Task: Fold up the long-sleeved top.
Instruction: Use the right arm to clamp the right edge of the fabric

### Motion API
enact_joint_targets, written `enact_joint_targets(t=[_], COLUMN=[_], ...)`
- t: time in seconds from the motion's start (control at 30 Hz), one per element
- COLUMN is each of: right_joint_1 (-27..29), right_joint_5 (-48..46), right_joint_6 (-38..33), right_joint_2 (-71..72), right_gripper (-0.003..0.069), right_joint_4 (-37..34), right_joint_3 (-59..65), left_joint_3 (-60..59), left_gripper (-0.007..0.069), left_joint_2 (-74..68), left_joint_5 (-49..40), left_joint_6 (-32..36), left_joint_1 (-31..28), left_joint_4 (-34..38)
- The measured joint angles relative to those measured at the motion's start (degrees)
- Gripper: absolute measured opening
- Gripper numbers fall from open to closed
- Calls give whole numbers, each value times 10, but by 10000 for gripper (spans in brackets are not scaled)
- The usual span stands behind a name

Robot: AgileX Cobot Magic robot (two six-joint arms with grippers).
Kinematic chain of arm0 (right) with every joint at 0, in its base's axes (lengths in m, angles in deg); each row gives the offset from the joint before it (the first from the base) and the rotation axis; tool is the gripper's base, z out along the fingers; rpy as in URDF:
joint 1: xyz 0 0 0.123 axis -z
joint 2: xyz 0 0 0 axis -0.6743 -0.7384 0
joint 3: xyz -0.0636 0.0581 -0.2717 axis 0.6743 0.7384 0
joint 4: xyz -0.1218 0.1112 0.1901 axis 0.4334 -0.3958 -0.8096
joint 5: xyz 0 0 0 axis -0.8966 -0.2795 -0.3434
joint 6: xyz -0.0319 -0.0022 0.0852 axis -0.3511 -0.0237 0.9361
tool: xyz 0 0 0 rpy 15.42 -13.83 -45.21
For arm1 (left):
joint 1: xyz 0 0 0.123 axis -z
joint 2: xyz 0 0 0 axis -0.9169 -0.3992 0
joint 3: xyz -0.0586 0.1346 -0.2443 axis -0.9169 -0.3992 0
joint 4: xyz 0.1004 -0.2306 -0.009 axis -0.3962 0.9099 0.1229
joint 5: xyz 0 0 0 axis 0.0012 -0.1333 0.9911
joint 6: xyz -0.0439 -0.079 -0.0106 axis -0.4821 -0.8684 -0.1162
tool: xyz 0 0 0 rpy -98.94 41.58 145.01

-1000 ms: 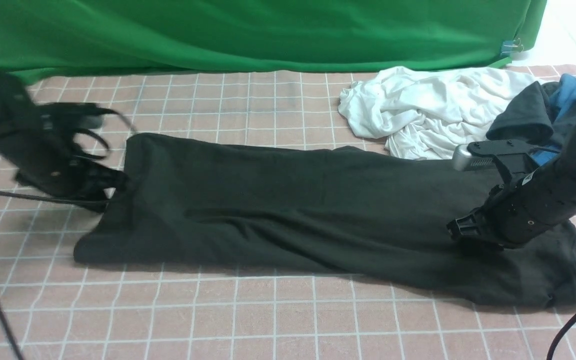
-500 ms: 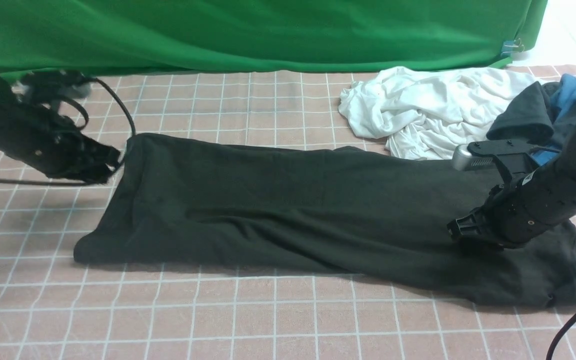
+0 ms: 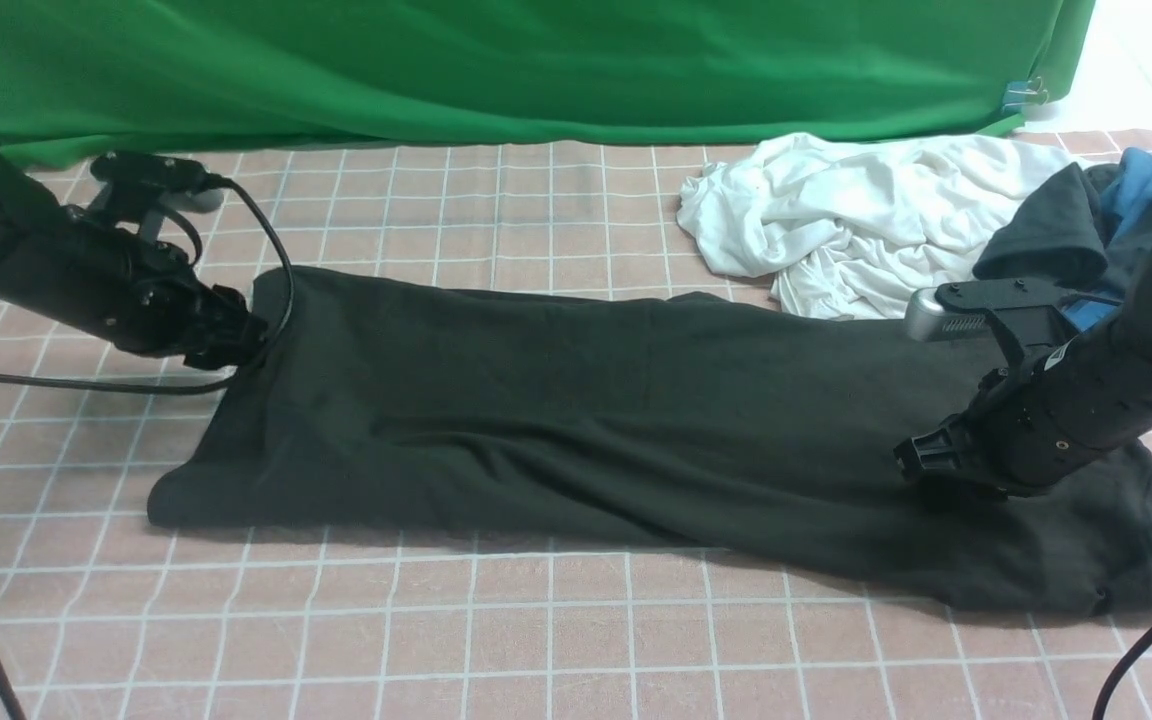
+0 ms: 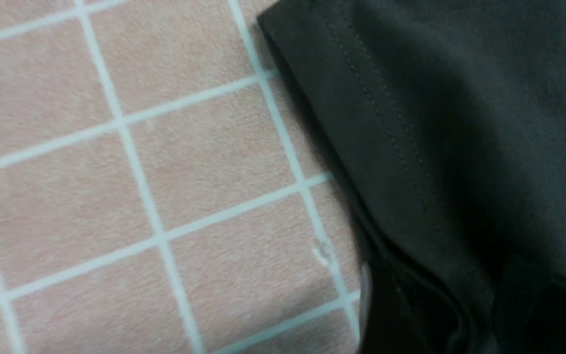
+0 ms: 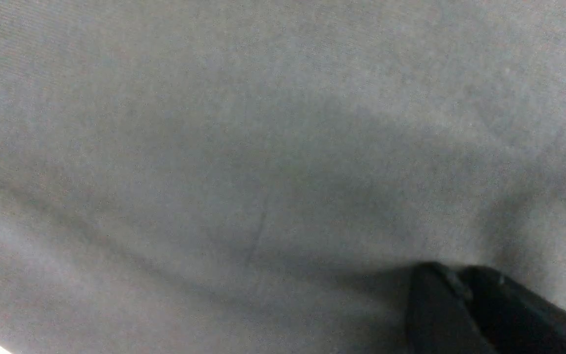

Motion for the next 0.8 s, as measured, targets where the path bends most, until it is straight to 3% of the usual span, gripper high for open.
enact_joint_targets(t=[0.27, 0.7, 0.8], right_joint_1=[0, 0, 0], right_joint_5=[2, 2, 2], right_joint_6=[0, 0, 0], right_joint_2=[0, 0, 0], right_gripper=[139, 139, 139], right_joint_4=[-1, -1, -1], right_joint_3=[0, 0, 0], left_joint_3=[-3, -3, -3], left_gripper=[190, 176, 99], left_joint_2=[-7, -7, -7], left_joint_5=[14, 13, 10], left_joint_6=[8, -8, -27], left_joint_1=[22, 22, 22], left_joint_4=[-25, -58, -70])
